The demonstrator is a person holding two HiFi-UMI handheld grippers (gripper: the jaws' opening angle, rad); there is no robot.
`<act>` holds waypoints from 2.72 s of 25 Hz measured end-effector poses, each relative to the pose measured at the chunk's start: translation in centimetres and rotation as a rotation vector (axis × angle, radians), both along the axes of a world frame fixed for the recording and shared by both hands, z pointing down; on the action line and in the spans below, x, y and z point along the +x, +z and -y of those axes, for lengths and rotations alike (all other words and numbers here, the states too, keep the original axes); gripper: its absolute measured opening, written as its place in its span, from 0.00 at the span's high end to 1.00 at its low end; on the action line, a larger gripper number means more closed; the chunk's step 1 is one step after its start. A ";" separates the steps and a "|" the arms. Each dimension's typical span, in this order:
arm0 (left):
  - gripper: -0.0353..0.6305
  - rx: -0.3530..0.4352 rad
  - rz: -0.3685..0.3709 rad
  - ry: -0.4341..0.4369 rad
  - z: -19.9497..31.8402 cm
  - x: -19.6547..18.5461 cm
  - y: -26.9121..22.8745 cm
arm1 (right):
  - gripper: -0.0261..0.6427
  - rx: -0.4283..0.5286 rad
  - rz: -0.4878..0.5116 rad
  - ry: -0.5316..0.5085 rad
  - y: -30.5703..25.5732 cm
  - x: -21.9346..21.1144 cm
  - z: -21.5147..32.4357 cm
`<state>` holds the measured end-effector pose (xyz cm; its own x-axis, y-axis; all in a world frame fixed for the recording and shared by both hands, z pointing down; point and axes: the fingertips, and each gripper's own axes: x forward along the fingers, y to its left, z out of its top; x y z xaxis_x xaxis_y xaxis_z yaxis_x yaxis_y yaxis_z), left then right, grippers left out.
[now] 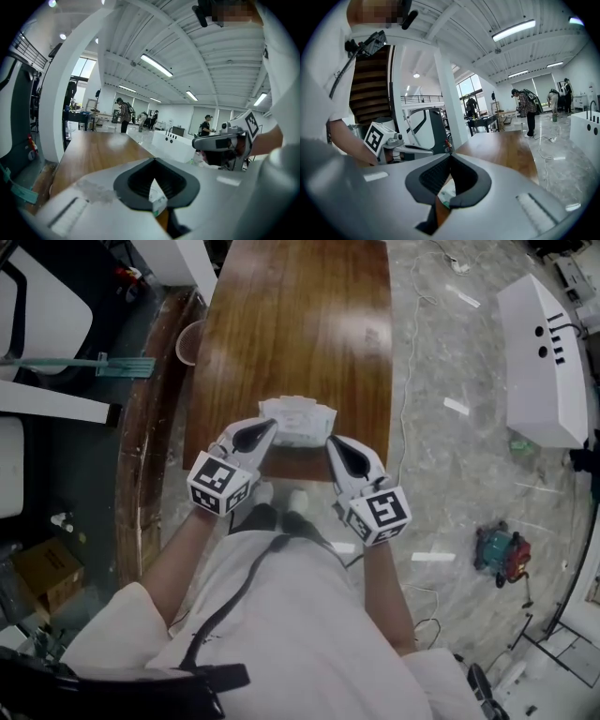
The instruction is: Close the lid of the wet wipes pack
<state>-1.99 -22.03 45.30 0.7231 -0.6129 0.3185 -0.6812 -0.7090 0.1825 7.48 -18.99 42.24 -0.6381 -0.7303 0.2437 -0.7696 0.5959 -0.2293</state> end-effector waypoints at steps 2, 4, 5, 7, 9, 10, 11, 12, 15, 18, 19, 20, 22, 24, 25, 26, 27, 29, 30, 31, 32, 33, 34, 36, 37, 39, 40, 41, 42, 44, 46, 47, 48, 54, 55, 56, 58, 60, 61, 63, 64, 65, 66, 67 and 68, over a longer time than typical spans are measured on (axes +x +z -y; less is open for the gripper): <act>0.94 -0.005 0.013 0.014 0.9 0.3 1.0 | 0.95 -0.011 -0.012 0.006 0.7 0.1 0.3; 0.94 -0.004 0.035 0.024 2.0 0.4 2.2 | 0.95 -0.022 -0.023 0.015 1.5 0.2 0.9; 0.94 -0.007 0.045 0.029 2.4 0.3 2.9 | 0.95 -0.031 -0.024 0.021 2.0 0.3 1.2; 0.94 -0.020 0.066 0.041 3.3 0.1 4.2 | 0.95 -0.052 -0.025 0.030 3.0 0.3 1.6; 0.94 -0.033 0.086 0.054 4.0 0.1 5.5 | 0.95 -0.072 -0.033 0.030 4.1 0.2 1.8; 0.94 -0.040 0.093 0.060 4.4 0.1 6.1 | 0.95 -0.079 -0.038 0.028 4.6 0.1 2.0; 0.91 -0.046 0.098 0.065 4.7 0.2 6.6 | 0.95 -0.083 -0.043 0.026 5.0 0.0 2.2; 0.91 -0.052 0.101 0.070 5.0 0.3 7.1 | 0.95 -0.087 -0.044 0.025 5.4 -0.2 2.3; 0.88 -0.067 0.109 0.080 5.5 0.4 8.4 | 0.95 -0.103 -0.037 0.021 6.2 -0.8 2.4; 0.84 -0.082 0.121 0.087 5.7 0.3 9.6 | 0.95 -0.110 -0.037 0.009 6.9 -1.3 2.7; 0.83 -0.087 0.128 0.092 5.7 0.4 10.0 | 0.95 -0.110 -0.039 0.006 7.1 -1.4 2.8; 0.82 -0.092 0.136 0.099 5.7 0.4 10.4 | 0.95 -0.109 -0.039 0.003 7.2 -1.4 2.9; 0.78 -0.100 0.152 0.111 5.7 0.5 11.2 | 0.95 -0.109 -0.036 -0.001 7.4 -1.5 2.9; 0.75 -0.104 0.164 0.118 5.7 0.4 11.8 | 0.95 -0.115 -0.032 -0.006 7.8 -1.6 2.9; 0.73 -0.106 0.166 0.121 5.8 0.4 12.0 | 0.95 -0.119 -0.031 -0.009 8.1 -1.6 2.9; 0.70 -0.109 0.166 0.126 5.8 0.5 12.2 | 0.95 -0.124 -0.031 -0.010 8.5 -1.6 2.8; 0.68 -0.109 0.166 0.132 5.8 0.6 12.3 | 0.95 -0.130 -0.031 -0.011 8.8 -1.5 2.8; 0.66 -0.103 0.170 0.144 6.1 0.8 12.5 | 0.95 -0.137 -0.031 -0.009 9.2 -1.4 2.7; 0.66 -0.104 0.172 0.149 6.2 0.9 12.7 | 0.95 -0.140 -0.030 -0.009 9.4 -1.4 2.7; 0.66 -0.108 0.175 0.155 6.3 0.9 12.9 | 0.95 -0.143 -0.030 -0.010 9.6 -1.4 2.6; 0.66 -0.114 0.177 0.162 6.3 0.9 13.2 | 0.95 -0.147 -0.031 -0.012 9.7 -1.5 2.6; 0.65 -0.119 0.178 0.168 6.3 0.9 13.4 | 0.95 -0.150 -0.033 -0.015 9.9 -1.6 2.5; 0.64 -0.123 0.177 0.172 6.5 0.9 13.5 | 0.95 -0.152 -0.034 -0.015 10.0 -1.7 2.6; 0.62 -0.127 0.175 0.178 6.9 1.0 13.7 | 0.95 -0.153 -0.032 -0.013 10.1 -1.7 2.7; 0.62 -0.127 0.177 0.182 7.1 1.0 13.9 | 0.95 -0.153 -0.031 -0.011 10.1 -1.7 2.8; 0.61 -0.122 0.181 0.193 7.4 1.3 14.0 | 0.95 -0.153 -0.029 -0.006 10.1 -1.7 2.8; 0.61 -0.117 0.183 0.199 7.5 1.5 14.0 | 0.95 -0.155 -0.029 -0.005 10.1 -1.7 2.8; 0.61 -0.112 0.184 0.203 7.6 1.7 13.8 | 0.95 -0.156 -0.029 -0.005 10.2 -1.7 2.8; 0.61 -0.108 0.185 0.207 7.8 1.9 13.7 | 0.95 -0.157 -0.030 -0.006 10.2 -1.7 2.8; 0.61 -0.102 0.190 0.223 7.8 2.4 13.5 | 0.95 -0.159 -0.031 -0.005 10.2 -1.5 2.9; 0.61 -0.100 0.192 0.242 7.7 2.8 13.4 | 0.95 -0.159 -0.030 -0.001 10.2 -1.3 2.9; 0.61 -0.102 0.191 0.248 7.5 2.9 13.3 | 0.95 -0.160 -0.029 0.003 10.2 -1.1 2.9; 0.62 -0.104 0.189 0.250 7.5 3.1 13.2 | 0.95 -0.160 -0.029 0.006 10.2 -1.0 2.9; 0.62 -0.093 0.184 0.249 6.7 3.3 12.3 | 0.95 -0.160 -0.032 0.005 10.1 -0.6 2.9; 0.62 -0.091 0.184 0.250 6.5 3.4 12.3 | 0.95 -0.159 -0.032 0.005 10.0 -0.5 3.0; 0.62 -0.093 0.186 0.251 6.3 3.4 12.3 | 0.95 -0.157 -0.032 0.005 10.0 -0.5 3.0; 0.62 -0.098 0.189 0.247 6.0 3.2 12.5 | 0.95 -0.153 -0.032 0.005 10.0 -0.6 3.0; 0.62 -0.101 0.191 0.241 5.8 3.1 12.7 | 0.95 -0.151 -0.031 0.004 9.9 -0.6 2.8; 0.62 -0.100 0.193 0.240 5.7 3.1 12.7 | 0.95 -0.149 -0.031 0.004 9.8 -0.6 2.8; 0.62 -0.097 0.196 0.245 5.4 3.1 12.9 | 0.95 -0.147 -0.032 0.004 9.7 -0.5 2.5; 0.62 -0.096 0.196 0.244 5.3 3.1 12.9 | 0.95 -0.146 -0.032 0.005 9.6 -0.5 2.4; 0.62 -0.094 0.195 0.240 5.2 3.2 12.7 | 0.95 -0.145 -0.033 0.005 9.6 -0.5 2.3; 0.62 -0.093 0.195 0.236 5.2 3.2 12.6 | 0.95 -0.144 -0.033 0.006 9.6 -0.5 2.1; 0.62 -0.093 0.196 0.235 5.0 3.2 12.7 | 0.95 -0.144 -0.033 0.006 9.6 -0.4 2.0; 0.62 -0.095 0.197 0.235 4.9 3.2 12.7 | 0.95 -0.143 -0.033 0.007 9.6 -0.4 1.9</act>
<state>1.23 -26.90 58.04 0.7603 -0.3972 0.5140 -0.5294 -0.8374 0.1360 7.12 -20.88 51.81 -0.6229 -0.6911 0.3666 -0.7823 0.5535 -0.2858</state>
